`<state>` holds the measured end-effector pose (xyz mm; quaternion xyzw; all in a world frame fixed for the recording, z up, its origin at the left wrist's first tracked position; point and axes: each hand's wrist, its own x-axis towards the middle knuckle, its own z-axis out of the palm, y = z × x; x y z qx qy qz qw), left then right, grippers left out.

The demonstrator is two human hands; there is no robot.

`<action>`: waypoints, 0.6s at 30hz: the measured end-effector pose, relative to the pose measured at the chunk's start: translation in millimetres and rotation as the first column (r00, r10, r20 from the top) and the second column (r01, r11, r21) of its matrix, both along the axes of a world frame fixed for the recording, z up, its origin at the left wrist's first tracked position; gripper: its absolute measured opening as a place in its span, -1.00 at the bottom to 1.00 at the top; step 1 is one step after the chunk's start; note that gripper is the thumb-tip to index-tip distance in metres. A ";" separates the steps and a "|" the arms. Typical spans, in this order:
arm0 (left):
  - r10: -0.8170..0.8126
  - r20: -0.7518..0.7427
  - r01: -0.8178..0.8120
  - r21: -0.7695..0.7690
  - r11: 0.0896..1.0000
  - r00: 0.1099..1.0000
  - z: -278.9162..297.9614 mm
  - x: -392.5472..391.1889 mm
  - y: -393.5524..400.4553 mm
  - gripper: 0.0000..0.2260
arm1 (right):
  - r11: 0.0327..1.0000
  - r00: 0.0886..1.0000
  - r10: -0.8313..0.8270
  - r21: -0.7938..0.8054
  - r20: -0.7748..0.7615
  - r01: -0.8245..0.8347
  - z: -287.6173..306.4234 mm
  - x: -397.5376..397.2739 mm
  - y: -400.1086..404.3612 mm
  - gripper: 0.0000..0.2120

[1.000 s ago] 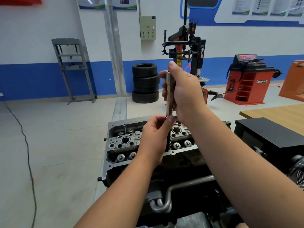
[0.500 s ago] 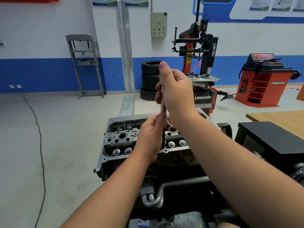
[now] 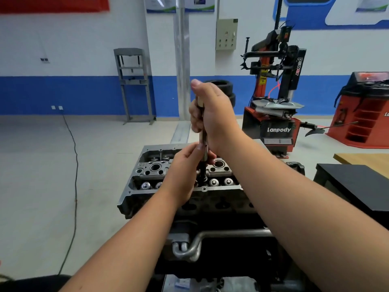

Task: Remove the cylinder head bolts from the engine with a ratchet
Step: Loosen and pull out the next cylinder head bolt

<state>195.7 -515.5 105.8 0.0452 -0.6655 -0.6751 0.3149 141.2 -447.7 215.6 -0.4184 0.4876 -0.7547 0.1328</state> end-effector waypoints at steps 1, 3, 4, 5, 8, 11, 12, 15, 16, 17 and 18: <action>0.020 0.000 -0.020 -0.003 1.000 1.000 -0.1 -1.2 0.4 -0.78 | 0.996 0.995 -0.092 -0.017 -0.028 0.092 -2.3 1.3 0.3 -0.71; 0.047 -0.018 -0.047 0.021 0.999 0.999 -0.5 -4.8 -0.7 -0.85 | 0.964 0.962 -0.266 -0.016 -0.059 0.266 -4.4 4.6 -0.1 -0.63; 0.057 -0.029 -0.056 0.032 0.998 0.998 -0.9 -6.4 -1.3 -0.82 | 0.955 0.954 -0.296 -0.004 -0.039 0.296 -4.0 6.8 -0.7 -0.62; 0.065 -0.037 -0.064 0.038 0.997 0.997 -1.5 -7.7 -1.9 -0.76 | 0.958 0.958 -0.287 0.010 -0.005 0.287 -3.1 9.0 -2.1 -0.63; 0.057 -0.055 -0.054 0.048 0.997 0.997 -2.9 -8.9 -3.4 -0.78 | 0.987 0.986 -0.159 0.031 0.046 0.158 1.2 13.4 -6.2 -0.66; -0.055 -0.085 0.056 0.014 0.998 0.995 -5.5 -5.6 -6.5 -0.86 | 0.996 0.992 0.060 0.058 0.114 -0.067 4.4 7.6 -5.5 -0.65; -0.078 -0.095 0.080 0.012 0.997 0.992 -6.6 -4.4 -7.3 -0.81 | 0.989 0.987 0.116 0.081 0.107 -0.125 5.3 3.9 -4.1 -0.64; -0.051 -0.084 0.053 0.017 0.998 0.995 -7.5 -3.0 -7.8 -0.67 | 0.972 0.979 0.197 0.122 0.053 -0.202 5.9 -4.7 2.8 -0.67; -0.028 -0.062 0.028 -0.002 1.000 0.998 -7.3 -3.7 -7.0 -0.64 | 0.973 0.979 0.197 0.111 0.062 -0.203 5.0 -5.9 4.2 -0.69; -0.010 -0.040 0.009 -0.022 1.000 0.999 -6.9 -4.2 -6.1 -0.63 | 0.979 0.981 0.176 0.091 0.083 -0.184 3.8 -5.6 5.0 -0.71; 0.004 -0.027 -0.005 -0.039 0.999 1.000 -6.9 -5.1 -5.2 -0.62 | 0.987 0.985 0.133 0.071 0.107 -0.142 2.3 -4.6 5.7 -0.73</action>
